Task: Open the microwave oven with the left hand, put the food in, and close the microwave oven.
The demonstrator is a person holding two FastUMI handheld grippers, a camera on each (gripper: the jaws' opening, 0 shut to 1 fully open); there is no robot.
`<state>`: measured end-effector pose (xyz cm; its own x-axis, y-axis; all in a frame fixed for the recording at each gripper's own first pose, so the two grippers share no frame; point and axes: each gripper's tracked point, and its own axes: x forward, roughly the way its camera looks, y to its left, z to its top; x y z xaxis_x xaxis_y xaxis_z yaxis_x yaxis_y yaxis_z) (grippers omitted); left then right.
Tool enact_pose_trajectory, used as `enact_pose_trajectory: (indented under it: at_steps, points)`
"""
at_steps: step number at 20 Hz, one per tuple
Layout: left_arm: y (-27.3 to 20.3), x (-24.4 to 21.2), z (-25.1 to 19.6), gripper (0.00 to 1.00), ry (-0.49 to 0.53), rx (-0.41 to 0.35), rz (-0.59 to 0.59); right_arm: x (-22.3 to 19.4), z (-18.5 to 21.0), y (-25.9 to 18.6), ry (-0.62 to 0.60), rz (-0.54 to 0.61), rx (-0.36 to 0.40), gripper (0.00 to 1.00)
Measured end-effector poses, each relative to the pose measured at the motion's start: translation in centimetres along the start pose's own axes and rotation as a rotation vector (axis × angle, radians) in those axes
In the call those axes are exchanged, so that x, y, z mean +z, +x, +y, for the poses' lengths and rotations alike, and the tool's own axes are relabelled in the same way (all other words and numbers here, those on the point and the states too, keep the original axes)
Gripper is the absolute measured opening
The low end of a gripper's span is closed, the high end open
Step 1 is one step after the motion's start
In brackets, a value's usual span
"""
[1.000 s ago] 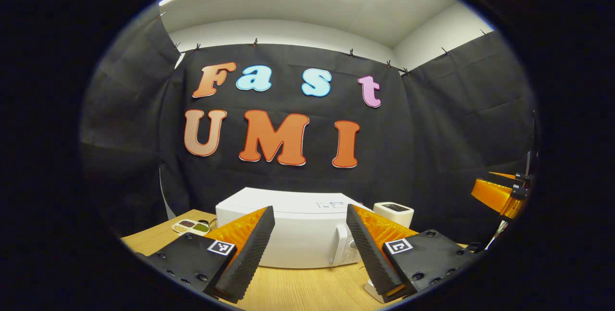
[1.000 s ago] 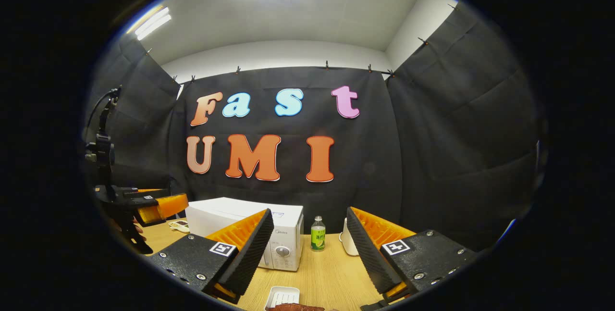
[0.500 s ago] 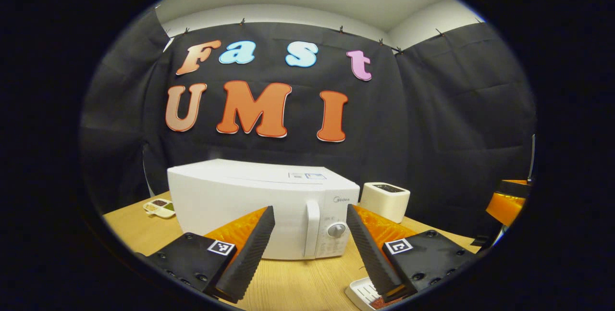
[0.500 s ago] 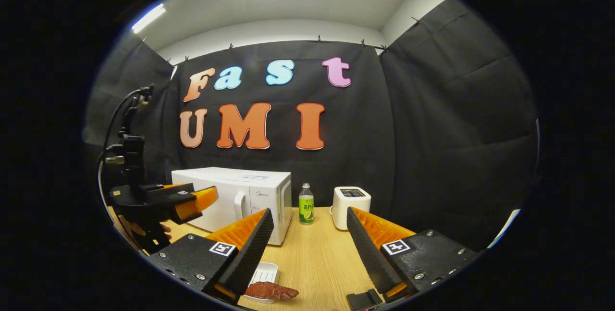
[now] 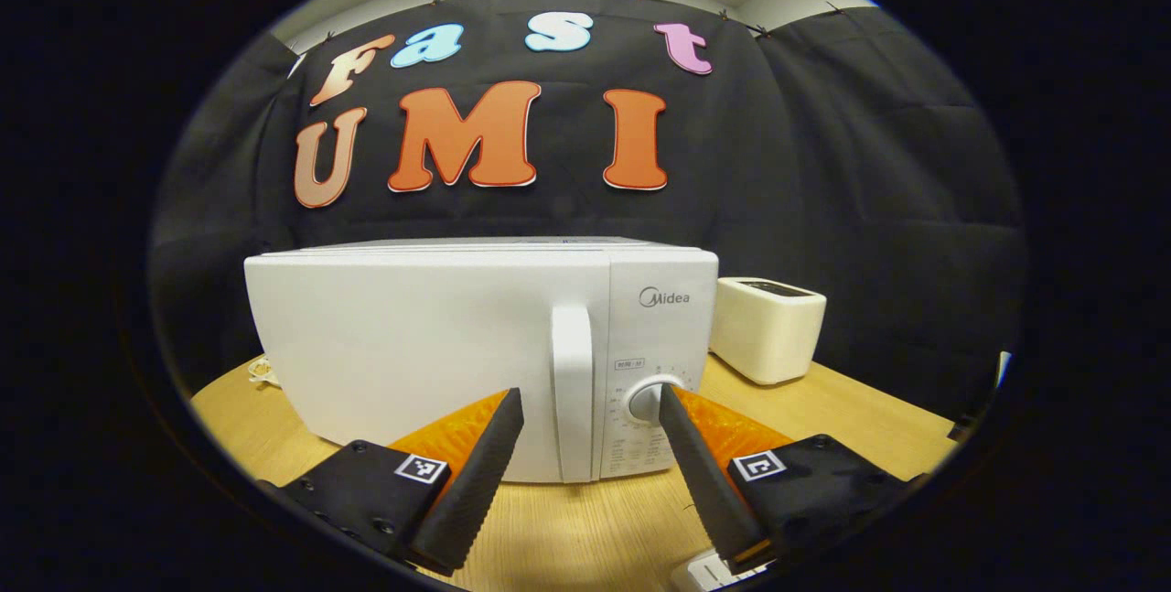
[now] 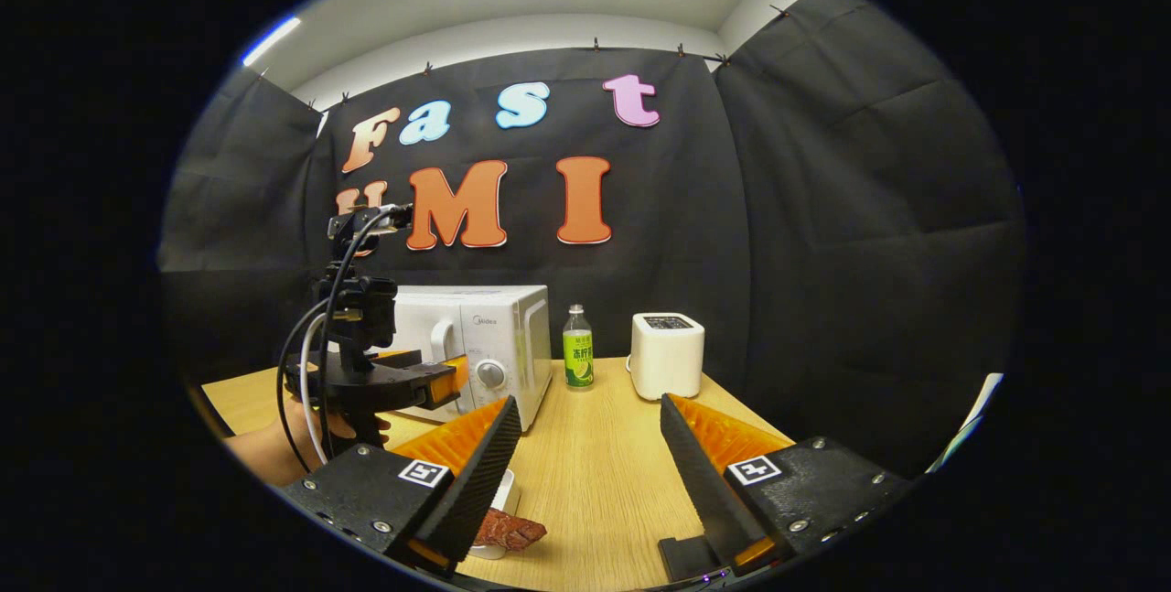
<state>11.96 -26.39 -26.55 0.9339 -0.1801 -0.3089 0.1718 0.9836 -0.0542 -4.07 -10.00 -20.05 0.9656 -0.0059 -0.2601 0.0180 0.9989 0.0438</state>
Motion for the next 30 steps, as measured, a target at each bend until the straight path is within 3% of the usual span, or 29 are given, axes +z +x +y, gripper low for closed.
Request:
enact_pose_trajectory:
  at_steps: [1, 3, 4, 5, 6, 10, 12, 15, 16, 20, 30]
  points:
    - [0.5, -0.5, 0.4, 0.98, 0.001, 0.022, 0.008, -0.3, -0.3, 0.0, 0.004, 0.004, -0.005, 0.95]
    - [1.6, -1.9, 1.1, 0.94, -0.009, 0.053, 0.033, -0.7, -0.9, 0.3, 0.014, 0.013, -0.011, 0.95]
    - [2.0, -2.6, 1.5, 0.98, -0.02, 0.072, 0.048, -0.8, -1.1, 0.5, 0.022, 0.018, -0.013, 0.95]
    - [2.5, -3.0, 2.0, 0.96, -0.032, 0.089, 0.054, -1.0, -1.3, 0.5, 0.029, 0.021, -0.014, 0.95]
    - [2.9, -3.7, 2.5, 0.82, -0.041, 0.106, 0.067, -1.1, -1.4, 0.7, 0.035, 0.025, -0.016, 0.95]
    - [2.7, -4.4, 2.3, 0.82, -0.059, 0.094, 0.078, -1.6, -1.7, 1.1, 0.033, 0.034, -0.024, 0.95]
    - [2.9, -4.5, 1.6, 0.74, -0.043, 0.066, 0.082, -1.8, -1.4, 1.2, 0.037, 0.042, -0.016, 0.95]
    - [3.3, -4.5, 0.4, 0.37, 0.0, 0.034, 0.08, -1.9, -1.0, 1.1, 0.035, 0.046, -0.008, 0.95]
    - [2.9, -4.4, 0.6, 0.3, -0.003, 0.027, 0.081, -1.9, -1.0, 1.0, 0.031, 0.045, -0.007, 0.95]
    - [3.2, -4.2, 0.4, 0.15, -0.001, 0.019, 0.074, -1.9, -0.7, 0.7, 0.025, 0.048, -0.007, 0.95]
    - [1.4, -4.8, 0.8, 0.16, -0.014, 0.044, 0.096, -2.1, -1.1, 0.1, 0.017, 0.053, -0.017, 0.95]
